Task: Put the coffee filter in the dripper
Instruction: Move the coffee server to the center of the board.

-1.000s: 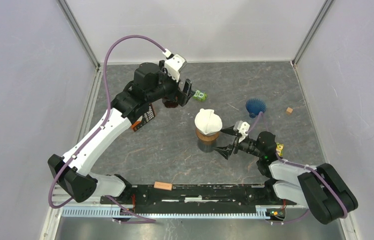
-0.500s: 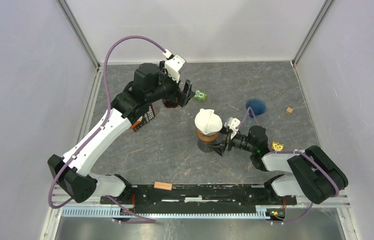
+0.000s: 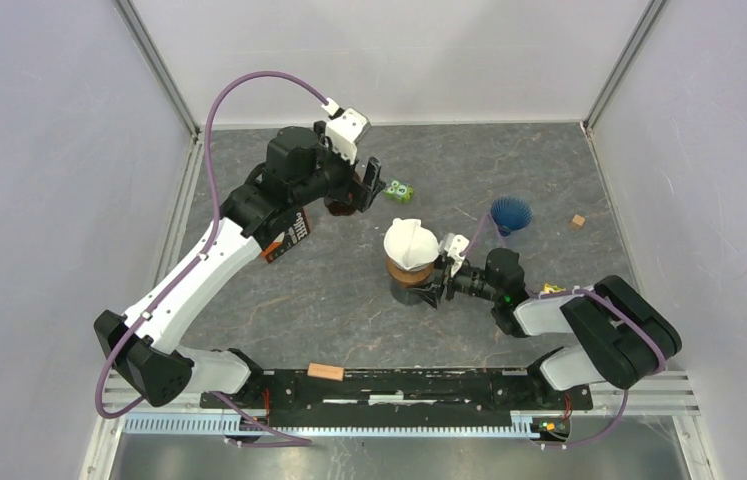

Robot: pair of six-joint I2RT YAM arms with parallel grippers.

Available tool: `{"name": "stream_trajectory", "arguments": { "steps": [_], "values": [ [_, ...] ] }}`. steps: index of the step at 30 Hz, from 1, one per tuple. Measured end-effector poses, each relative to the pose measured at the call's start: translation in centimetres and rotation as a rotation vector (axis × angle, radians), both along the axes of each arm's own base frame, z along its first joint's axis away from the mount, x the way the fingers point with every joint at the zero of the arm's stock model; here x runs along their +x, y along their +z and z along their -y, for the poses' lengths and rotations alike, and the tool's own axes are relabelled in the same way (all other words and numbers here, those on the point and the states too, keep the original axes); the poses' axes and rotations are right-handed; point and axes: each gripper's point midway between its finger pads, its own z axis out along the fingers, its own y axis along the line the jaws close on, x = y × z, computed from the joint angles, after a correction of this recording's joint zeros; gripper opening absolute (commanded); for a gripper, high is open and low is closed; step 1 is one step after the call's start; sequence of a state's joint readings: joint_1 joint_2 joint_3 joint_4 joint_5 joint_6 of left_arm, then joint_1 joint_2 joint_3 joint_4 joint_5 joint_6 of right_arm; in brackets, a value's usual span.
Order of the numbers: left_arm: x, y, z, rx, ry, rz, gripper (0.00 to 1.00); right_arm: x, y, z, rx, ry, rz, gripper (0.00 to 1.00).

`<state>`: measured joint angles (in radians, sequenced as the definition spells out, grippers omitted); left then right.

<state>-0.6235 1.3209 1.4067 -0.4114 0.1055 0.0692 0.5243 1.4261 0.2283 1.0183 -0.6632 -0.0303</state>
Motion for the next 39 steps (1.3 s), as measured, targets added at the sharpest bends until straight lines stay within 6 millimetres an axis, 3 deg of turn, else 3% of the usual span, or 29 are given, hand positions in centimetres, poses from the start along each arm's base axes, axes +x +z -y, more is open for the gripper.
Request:
{"name": "stream_trajectory", "arguments": {
  "steps": [7,14,27,34,39],
  "values": [
    [1.3,0.0,-1.7,0.025,0.105,0.018,1.0,-0.1,0.0,-1.4,0.006,0.023,0.005,0.72],
    [3.1,0.0,-4.8,0.024,0.242,0.016,1.0,0.1,0.1,-3.4,0.006,0.046,0.009,0.71],
    [5.0,2.5,-8.8,-0.001,0.389,-0.015,1.0,1.5,0.2,-9.4,0.022,0.094,0.006,0.72],
    [7.9,-0.7,-11.1,0.061,0.466,-0.118,1.0,1.9,0.2,-12.3,0.036,0.118,0.0,0.76],
    [9.5,-3.3,-10.9,0.111,0.465,-0.197,0.98,1.9,-0.2,-13.1,0.023,0.119,-0.012,0.91]
  ]
}}
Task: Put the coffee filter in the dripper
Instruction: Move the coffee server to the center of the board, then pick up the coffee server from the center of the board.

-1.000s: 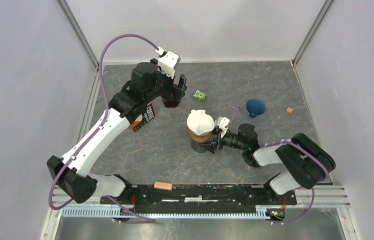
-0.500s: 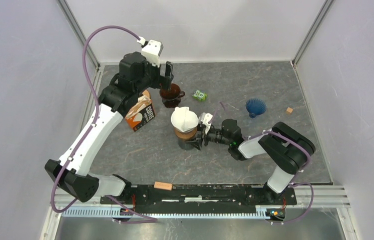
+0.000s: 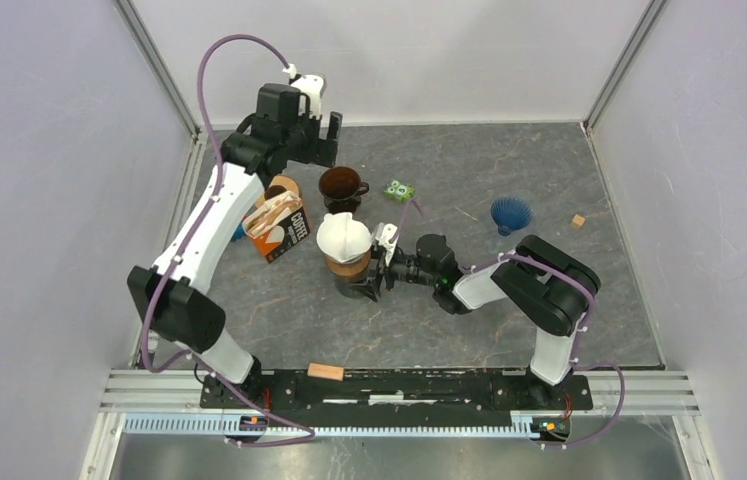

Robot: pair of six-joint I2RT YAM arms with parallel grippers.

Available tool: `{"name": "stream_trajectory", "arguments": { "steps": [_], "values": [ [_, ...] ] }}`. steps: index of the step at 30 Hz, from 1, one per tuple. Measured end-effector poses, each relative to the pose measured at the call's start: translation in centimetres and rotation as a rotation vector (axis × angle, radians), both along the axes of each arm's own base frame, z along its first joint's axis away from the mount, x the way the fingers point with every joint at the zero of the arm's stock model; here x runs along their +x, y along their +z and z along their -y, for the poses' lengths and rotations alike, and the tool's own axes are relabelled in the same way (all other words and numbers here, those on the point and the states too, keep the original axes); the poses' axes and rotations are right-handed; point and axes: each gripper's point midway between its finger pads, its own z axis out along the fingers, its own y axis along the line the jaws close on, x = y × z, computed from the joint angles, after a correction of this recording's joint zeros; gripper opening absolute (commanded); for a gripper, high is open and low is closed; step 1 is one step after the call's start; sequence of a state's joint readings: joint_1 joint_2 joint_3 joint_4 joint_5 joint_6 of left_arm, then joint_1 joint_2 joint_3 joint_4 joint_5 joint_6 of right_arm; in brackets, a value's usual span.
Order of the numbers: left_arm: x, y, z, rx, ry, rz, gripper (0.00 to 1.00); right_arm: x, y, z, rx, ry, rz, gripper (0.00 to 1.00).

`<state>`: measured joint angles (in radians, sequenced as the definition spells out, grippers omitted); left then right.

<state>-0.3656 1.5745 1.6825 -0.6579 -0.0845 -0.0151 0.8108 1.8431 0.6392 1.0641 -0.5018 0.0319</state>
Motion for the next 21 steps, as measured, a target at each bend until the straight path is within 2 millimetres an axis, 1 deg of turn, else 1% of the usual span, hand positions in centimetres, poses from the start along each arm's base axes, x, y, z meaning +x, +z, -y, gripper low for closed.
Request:
{"name": "stream_trajectory", "arguments": {
  "steps": [4,6,10,13,17,21],
  "values": [
    [1.2,-1.5,0.8,0.043,-0.049,-0.054,0.96,0.0,-1.0,0.8,-0.052,-0.027,-0.008,0.98],
    [1.9,-2.2,1.4,0.064,-0.085,-0.083,0.93,-0.3,-1.0,1.7,-0.082,-0.037,0.001,0.98],
    [2.9,-3.9,2.7,0.089,-0.159,-0.149,0.86,-0.9,0.2,3.5,-0.113,-0.056,0.059,0.98],
    [3.4,-5.4,3.4,0.116,-0.218,-0.204,0.82,-1.2,1.1,5.3,-0.138,-0.071,0.108,0.98],
    [4.0,-7.4,4.3,0.154,-0.279,-0.27,0.77,-0.8,1.9,7.8,-0.182,-0.103,0.152,0.98],
    [4.6,-9.8,5.2,0.186,-0.318,-0.329,0.72,-0.5,2.3,10.8,-0.225,-0.144,0.169,0.98]
  ]
}}
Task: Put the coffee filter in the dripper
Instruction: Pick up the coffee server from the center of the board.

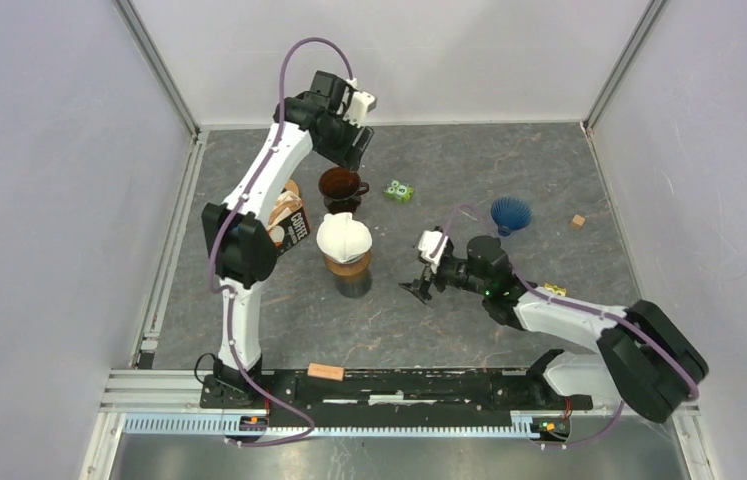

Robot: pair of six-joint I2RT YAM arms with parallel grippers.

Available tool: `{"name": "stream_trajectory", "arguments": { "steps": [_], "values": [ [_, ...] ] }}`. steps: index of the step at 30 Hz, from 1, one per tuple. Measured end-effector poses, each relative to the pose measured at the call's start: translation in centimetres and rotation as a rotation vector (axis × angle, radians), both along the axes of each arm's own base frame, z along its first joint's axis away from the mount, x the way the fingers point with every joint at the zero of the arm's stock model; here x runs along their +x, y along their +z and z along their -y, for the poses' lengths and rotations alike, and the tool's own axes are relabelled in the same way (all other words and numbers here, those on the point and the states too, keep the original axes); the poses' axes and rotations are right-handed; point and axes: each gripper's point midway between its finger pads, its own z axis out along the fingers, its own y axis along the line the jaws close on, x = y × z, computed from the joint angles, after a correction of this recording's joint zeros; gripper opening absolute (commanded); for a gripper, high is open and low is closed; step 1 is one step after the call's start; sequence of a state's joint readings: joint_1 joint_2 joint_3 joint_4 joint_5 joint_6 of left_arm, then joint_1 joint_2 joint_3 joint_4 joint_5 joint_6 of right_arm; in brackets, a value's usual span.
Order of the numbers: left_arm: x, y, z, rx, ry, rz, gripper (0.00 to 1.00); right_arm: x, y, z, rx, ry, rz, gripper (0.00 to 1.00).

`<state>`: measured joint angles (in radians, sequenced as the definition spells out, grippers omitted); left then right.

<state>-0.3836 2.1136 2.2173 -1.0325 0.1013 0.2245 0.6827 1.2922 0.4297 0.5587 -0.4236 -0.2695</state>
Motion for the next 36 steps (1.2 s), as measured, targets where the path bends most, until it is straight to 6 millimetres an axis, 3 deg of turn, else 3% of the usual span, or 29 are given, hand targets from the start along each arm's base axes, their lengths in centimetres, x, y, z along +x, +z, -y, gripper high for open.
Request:
{"name": "stream_trajectory", "arguments": {
  "steps": [5,13,18,26,32,36],
  "values": [
    [0.9,-2.8,0.9,0.033,-0.036,-0.056,0.69,-0.5,0.2,2.8,-0.019,-0.034,-0.001,0.98],
    [0.4,-6.8,1.5,0.074,-0.052,-0.149,0.71,-0.1,0.1,5.0,-0.012,-0.083,-0.027,0.98],
    [0.1,-8.1,2.5,0.103,-0.069,-0.162,0.71,-0.1,0.0,5.4,-0.005,-0.091,-0.048,0.98],
    [-0.3,-10.6,3.6,0.194,-0.105,-0.171,0.6,0.2,0.2,6.0,0.015,-0.106,-0.069,0.98],
    [0.4,-11.5,3.0,0.241,-0.103,-0.152,0.55,0.2,0.2,6.0,0.027,-0.105,-0.085,0.98],
    [1.0,-11.5,2.6,0.259,-0.102,-0.131,0.45,0.2,0.2,6.1,0.032,-0.102,-0.091,0.98]
  ]
}}
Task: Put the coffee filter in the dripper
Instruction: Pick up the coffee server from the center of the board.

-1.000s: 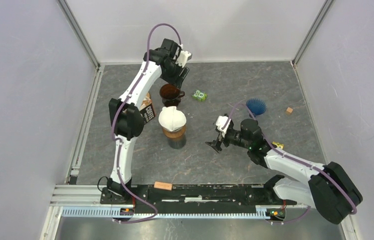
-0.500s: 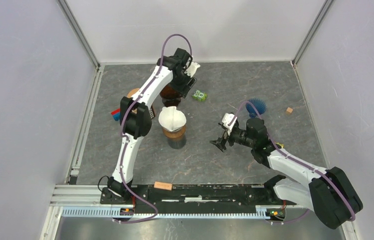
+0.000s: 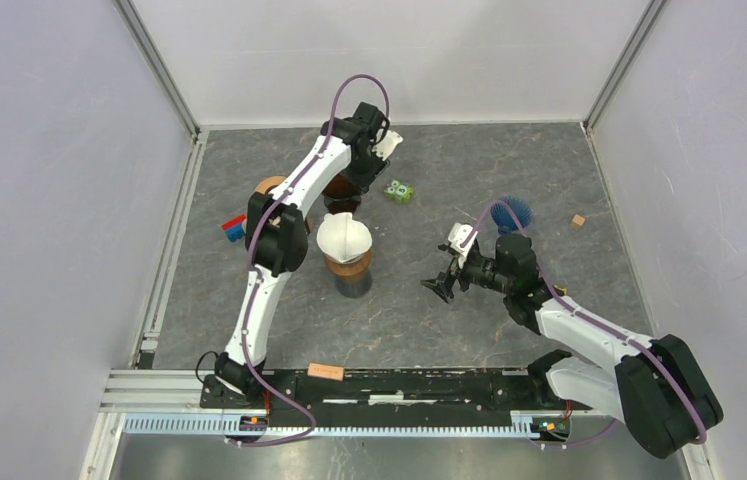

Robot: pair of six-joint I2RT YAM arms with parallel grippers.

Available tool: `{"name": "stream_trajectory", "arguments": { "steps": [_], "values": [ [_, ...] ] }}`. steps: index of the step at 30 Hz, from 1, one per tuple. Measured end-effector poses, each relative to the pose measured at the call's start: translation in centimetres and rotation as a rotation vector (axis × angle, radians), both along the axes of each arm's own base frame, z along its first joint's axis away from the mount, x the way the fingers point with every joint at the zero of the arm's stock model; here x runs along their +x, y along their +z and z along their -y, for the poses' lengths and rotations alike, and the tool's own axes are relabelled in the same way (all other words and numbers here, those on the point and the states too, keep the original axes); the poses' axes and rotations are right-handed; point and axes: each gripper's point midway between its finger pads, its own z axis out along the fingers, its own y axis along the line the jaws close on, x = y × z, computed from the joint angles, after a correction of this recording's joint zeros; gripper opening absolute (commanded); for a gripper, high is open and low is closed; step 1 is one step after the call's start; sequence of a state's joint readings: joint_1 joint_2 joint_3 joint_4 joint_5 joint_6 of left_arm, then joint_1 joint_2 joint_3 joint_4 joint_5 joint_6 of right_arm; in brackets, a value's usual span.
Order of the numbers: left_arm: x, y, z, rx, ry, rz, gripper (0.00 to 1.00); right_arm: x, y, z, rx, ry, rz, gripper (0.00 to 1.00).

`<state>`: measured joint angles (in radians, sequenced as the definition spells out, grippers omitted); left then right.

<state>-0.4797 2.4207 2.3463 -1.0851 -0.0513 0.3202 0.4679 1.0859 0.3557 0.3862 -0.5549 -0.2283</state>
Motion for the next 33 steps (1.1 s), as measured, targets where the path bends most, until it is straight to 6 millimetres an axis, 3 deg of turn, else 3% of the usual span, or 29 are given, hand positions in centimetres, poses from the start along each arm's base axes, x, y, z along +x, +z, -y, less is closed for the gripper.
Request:
{"name": "stream_trajectory", "arguments": {
  "steps": [7,15,21,26,29,33],
  "values": [
    [0.3,-0.6,0.0,0.012,-0.023,0.002,0.3,0.0,-0.2,0.1,0.004,-0.001,-0.015,0.98],
    [1.1,0.2,-0.4,0.036,-0.033,0.045,0.02,0.0,-0.2,0.2,0.011,-0.002,-0.025,0.98],
    [1.7,1.3,-0.4,0.042,-0.046,0.074,0.02,0.1,-0.2,0.4,0.015,-0.007,-0.03,0.98],
    [2.6,5.2,0.2,0.002,-0.048,0.147,0.02,0.6,-0.3,1.4,0.007,-0.045,-0.038,0.98],
    [3.4,9.4,1.0,-0.049,-0.064,0.236,0.02,1.2,0.2,2.5,-0.006,-0.09,-0.035,0.98],
    [2.8,14.9,2.5,-0.102,-0.101,0.347,0.02,3.3,2.5,4.8,-0.035,-0.192,-0.005,0.98]
  ]
}}
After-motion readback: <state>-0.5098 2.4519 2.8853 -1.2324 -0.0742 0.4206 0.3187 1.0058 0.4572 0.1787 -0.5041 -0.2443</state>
